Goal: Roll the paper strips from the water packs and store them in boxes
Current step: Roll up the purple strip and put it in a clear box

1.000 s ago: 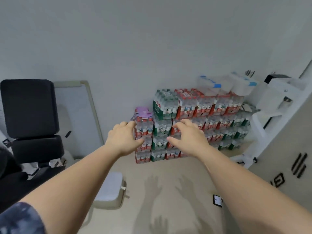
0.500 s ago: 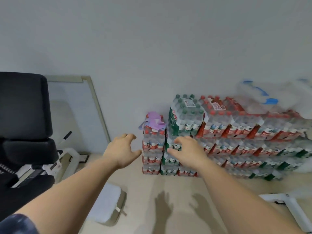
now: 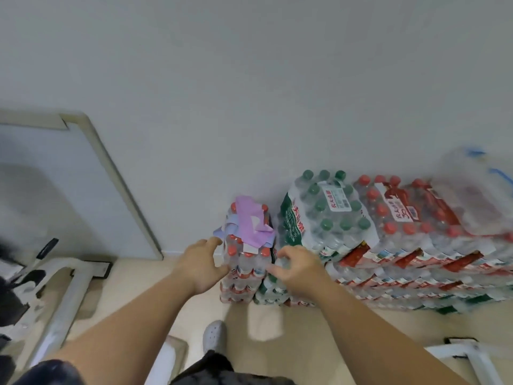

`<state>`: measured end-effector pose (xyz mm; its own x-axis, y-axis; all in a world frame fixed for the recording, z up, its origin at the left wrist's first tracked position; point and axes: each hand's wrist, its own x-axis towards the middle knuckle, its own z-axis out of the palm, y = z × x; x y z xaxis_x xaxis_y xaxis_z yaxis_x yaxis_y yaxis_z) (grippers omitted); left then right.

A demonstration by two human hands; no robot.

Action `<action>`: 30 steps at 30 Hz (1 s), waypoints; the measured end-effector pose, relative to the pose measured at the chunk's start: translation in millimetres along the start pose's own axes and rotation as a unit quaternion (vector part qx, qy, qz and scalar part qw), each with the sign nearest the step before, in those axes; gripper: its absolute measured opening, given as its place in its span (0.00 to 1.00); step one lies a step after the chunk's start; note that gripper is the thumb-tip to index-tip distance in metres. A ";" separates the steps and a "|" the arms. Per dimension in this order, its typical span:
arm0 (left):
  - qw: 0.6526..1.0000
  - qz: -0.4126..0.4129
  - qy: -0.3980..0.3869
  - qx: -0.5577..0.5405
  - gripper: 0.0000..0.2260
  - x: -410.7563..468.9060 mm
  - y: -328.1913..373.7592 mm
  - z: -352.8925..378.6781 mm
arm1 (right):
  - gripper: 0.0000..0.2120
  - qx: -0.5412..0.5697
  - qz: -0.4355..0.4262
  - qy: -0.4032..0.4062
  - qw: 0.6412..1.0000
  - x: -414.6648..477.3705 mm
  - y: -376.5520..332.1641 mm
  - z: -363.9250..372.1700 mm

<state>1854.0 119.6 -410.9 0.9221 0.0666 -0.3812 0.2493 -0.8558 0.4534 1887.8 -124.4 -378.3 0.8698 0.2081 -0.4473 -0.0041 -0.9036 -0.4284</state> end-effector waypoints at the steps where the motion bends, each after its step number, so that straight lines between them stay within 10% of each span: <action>1: 1.000 -0.001 -0.021 0.000 0.29 19.9 -3.5 -1.4 | 0.25 0.014 0.017 -0.014 1.000 16.8 -4.8 -0.7; 23: 0.960 -0.099 -0.123 -0.232 0.14 275.4 -25.0 51.4 | 0.24 0.120 0.086 -0.184 0.972 323.4 -20.4 23.7; 30: 0.948 -0.100 -0.079 -0.292 0.12 270.4 -22.5 54.3 | 0.14 0.226 0.102 -0.111 0.962 317.6 -25.2 18.0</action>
<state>2081.7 129.0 -567.9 0.7948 0.0804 -0.6015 0.5781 -0.4017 0.7103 2155.2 -28.8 -523.8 0.7011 0.1635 -0.6940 -0.4224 -0.6889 -0.5891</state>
